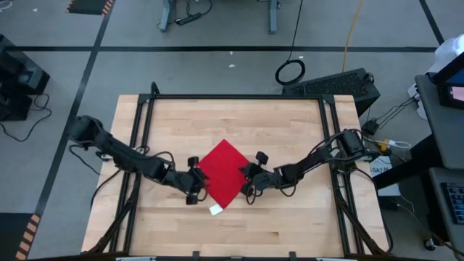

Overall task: Roll napkin
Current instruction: Fold the red napkin

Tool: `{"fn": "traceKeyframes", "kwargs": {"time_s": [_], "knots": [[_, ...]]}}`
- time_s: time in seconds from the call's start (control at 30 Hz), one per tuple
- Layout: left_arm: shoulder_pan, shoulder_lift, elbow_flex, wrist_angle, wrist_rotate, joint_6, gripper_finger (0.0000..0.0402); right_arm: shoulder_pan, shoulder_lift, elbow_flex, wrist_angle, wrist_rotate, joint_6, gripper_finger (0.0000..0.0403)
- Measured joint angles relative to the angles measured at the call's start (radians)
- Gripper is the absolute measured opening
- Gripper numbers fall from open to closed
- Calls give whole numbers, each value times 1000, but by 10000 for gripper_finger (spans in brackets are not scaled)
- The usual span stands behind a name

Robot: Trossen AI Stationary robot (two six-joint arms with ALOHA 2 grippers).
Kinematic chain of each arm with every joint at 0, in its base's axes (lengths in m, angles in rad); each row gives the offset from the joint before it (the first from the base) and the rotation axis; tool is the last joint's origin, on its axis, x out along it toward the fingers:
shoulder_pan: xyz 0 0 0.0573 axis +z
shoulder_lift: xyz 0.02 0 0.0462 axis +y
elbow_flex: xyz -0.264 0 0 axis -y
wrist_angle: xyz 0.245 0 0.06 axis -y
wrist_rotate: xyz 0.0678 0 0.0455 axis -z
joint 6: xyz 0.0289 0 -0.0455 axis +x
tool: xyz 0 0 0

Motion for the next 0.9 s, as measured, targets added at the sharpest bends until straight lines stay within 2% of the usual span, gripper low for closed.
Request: {"fn": "traceKeyframes", "kwargs": {"time_s": [0.37,0.6,0.9], "knots": [[-60,135,1,202,-8,0,127,6,91,3,26,15,120,6],[-94,184,1,222,-8,-48,127,16,96,0,109,-9,-38,6],[-153,175,1,213,-23,-80,127,34,91,0,175,0,-69,6]]}}
